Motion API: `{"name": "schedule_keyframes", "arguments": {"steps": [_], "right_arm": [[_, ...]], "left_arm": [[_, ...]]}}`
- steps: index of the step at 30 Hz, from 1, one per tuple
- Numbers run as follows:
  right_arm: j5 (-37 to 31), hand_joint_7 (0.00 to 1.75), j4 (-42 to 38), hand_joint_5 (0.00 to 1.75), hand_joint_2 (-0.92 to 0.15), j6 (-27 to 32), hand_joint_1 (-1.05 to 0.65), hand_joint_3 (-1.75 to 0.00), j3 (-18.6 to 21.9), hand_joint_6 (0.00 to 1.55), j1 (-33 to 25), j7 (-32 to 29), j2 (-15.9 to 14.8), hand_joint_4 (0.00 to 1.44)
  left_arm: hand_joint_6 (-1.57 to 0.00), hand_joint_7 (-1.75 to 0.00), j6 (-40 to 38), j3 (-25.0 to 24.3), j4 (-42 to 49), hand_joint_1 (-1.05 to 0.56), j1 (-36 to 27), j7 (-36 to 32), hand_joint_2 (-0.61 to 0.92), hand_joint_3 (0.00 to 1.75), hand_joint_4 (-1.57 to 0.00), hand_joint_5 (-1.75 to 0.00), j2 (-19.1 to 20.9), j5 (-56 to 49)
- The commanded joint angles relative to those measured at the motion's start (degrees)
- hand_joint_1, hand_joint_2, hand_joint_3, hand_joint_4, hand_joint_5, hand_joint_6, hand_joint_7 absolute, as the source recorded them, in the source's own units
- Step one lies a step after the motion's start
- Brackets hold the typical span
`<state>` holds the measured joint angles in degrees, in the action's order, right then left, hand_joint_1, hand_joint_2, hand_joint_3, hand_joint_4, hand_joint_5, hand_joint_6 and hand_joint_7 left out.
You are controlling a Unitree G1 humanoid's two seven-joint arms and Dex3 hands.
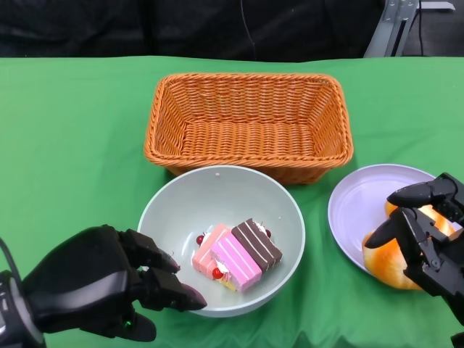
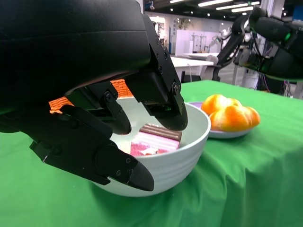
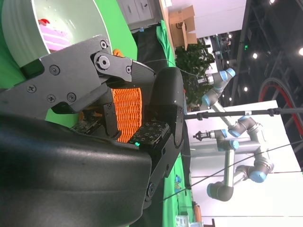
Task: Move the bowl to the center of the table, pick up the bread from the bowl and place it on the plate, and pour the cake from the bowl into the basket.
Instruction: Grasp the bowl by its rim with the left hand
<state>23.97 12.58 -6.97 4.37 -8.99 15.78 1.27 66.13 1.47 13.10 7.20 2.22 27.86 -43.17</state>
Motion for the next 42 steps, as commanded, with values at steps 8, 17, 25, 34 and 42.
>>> {"name": "schedule_keyframes", "arguments": {"steps": [8,17,25,34,42], "right_arm": [[0.0,1.0,0.6,1.39,-0.65,-1.1,-0.13,-0.82,-0.2,0.75,-0.3,0.2,0.4,0.73],[-0.5,0.99,1.0,1.38,-0.63,-1.1,-0.14,-0.81,-0.5,0.75,-0.7,-0.1,0.8,0.73],[-1.0,0.96,1.0,1.37,-0.67,-1.6,-0.14,-0.73,-0.8,0.78,-0.8,-0.3,1.2,0.73],[-1.8,0.97,1.6,1.38,-0.65,-1.8,-0.15,-0.77,-0.9,0.77,-1.1,-0.8,1.7,0.74],[-2.1,0.96,2.4,1.39,-0.66,-1.3,-0.16,-0.75,-1.1,0.77,-1.6,-0.9,1.5,0.74]], "left_arm": [[-0.98,0.0,-3.9,3.6,0.9,-0.35,1.7,-6.6,0.77,0.01,-0.99,-0.02,2.2,-5.6],[-0.83,0.0,-15.4,6.5,-6.2,-0.38,-1.0,-5.6,0.82,0.01,-0.88,0.0,2.4,-8.9],[-0.74,0.0,-23.6,10.6,-10.8,-0.4,-0.9,-0.2,0.85,0.01,-0.78,0.0,3.2,-8.1],[-0.69,0.0,-31.0,15.5,-12.3,-0.43,0.9,5.1,0.87,0.01,-0.72,0.0,3.6,-10.5],[-0.71,-0.01,-36.0,19.5,-9.7,-0.44,1.6,-0.9,0.87,0.0,-0.75,-0.01,1.8,-15.7]]}}
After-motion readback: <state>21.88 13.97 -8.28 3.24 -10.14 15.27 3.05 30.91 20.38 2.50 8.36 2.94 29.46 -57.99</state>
